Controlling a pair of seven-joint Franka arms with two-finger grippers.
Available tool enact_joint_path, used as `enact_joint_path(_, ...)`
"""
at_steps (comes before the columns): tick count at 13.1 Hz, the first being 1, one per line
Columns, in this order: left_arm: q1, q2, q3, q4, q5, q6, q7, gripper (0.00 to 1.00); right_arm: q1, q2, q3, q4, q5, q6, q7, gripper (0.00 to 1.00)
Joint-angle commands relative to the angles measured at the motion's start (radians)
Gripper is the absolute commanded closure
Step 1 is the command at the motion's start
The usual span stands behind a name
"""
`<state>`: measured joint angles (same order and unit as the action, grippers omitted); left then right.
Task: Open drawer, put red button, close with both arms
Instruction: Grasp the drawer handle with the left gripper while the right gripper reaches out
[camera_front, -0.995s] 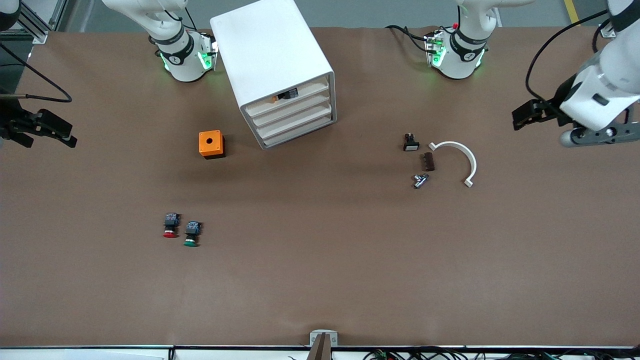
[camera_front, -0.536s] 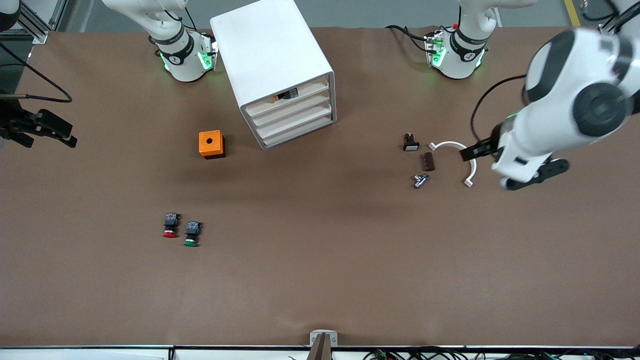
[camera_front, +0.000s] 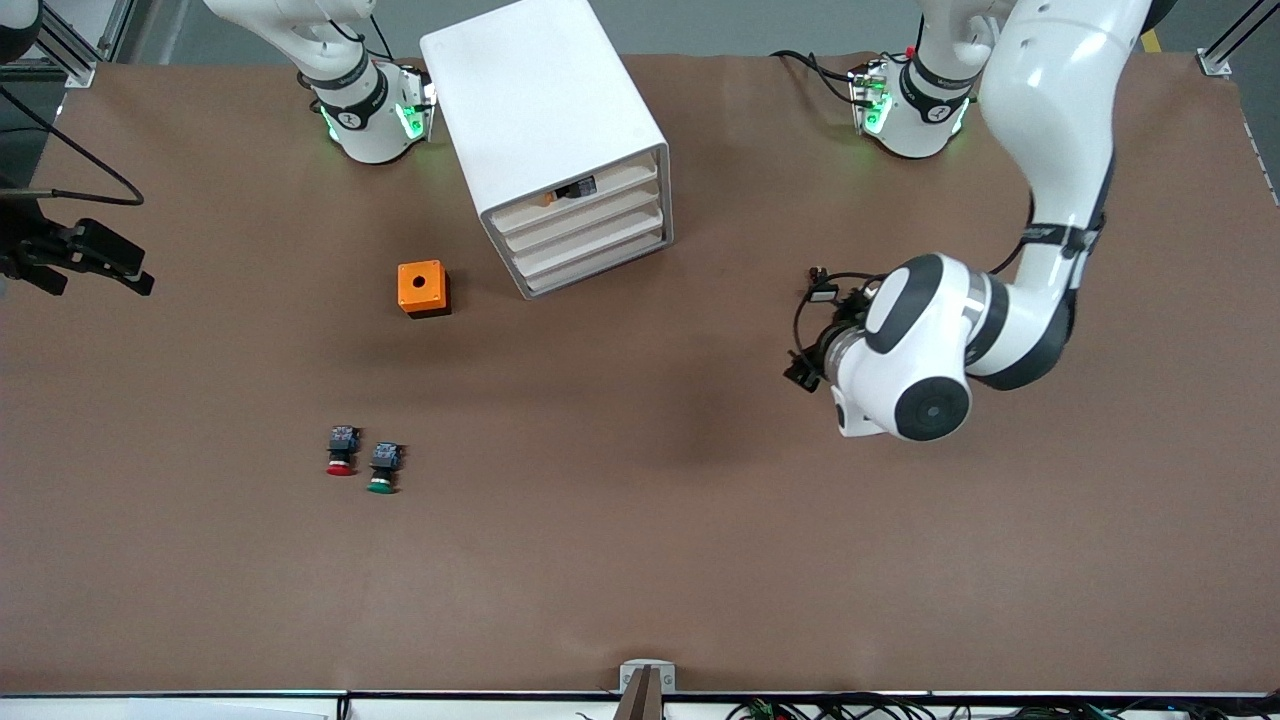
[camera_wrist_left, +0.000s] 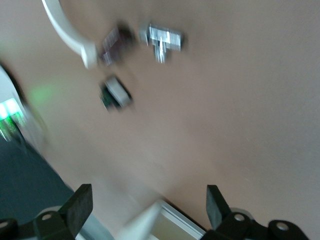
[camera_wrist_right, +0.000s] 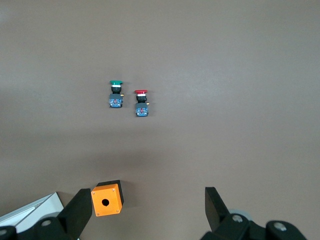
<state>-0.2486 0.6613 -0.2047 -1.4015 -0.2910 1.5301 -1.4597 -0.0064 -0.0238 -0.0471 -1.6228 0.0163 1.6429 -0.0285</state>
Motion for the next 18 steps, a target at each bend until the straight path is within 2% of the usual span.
enact_joint_path(1, -0.026, 0.052, 0.002, 0.038, -0.158, 0.008, -0.204, 0.0, 0.005, -0.024, -0.002, -0.022, -0.019, 0.008, -0.001, 0.0)
enact_joint_path(6, -0.073, 0.152, 0.002, 0.032, -0.44, 0.01, -0.473, 0.0, 0.0, -0.022, -0.002, -0.023, -0.019, 0.006, 0.009, 0.0)
enact_joint_path(8, -0.075, 0.162, 0.002, 0.029, -0.546, 0.009, -0.524, 0.01, -0.001, -0.019, -0.003, -0.022, -0.019, 0.009, 0.003, 0.0)
enact_joint_path(12, -0.132, 0.191, 0.002, 0.022, -0.631, 0.007, -0.663, 0.01, -0.006, 0.004, -0.007, -0.022, -0.004, 0.025, 0.001, 0.0)
enact_joint_path(14, -0.153, 0.211, 0.002, 0.024, -0.642, 0.007, -0.732, 0.08, 0.0, 0.031, -0.007, -0.019, -0.002, 0.043, 0.001, 0.0)
enact_joint_path(16, -0.191, 0.236, 0.002, 0.024, -0.709, 0.007, -0.735, 0.17, 0.014, 0.073, -0.002, -0.017, 0.013, 0.06, 0.002, 0.0)
enact_joint_path(18, -0.239, 0.248, 0.002, 0.024, -0.734, 0.007, -0.735, 0.25, 0.011, 0.107, -0.003, -0.015, 0.112, 0.061, 0.005, 0.01)
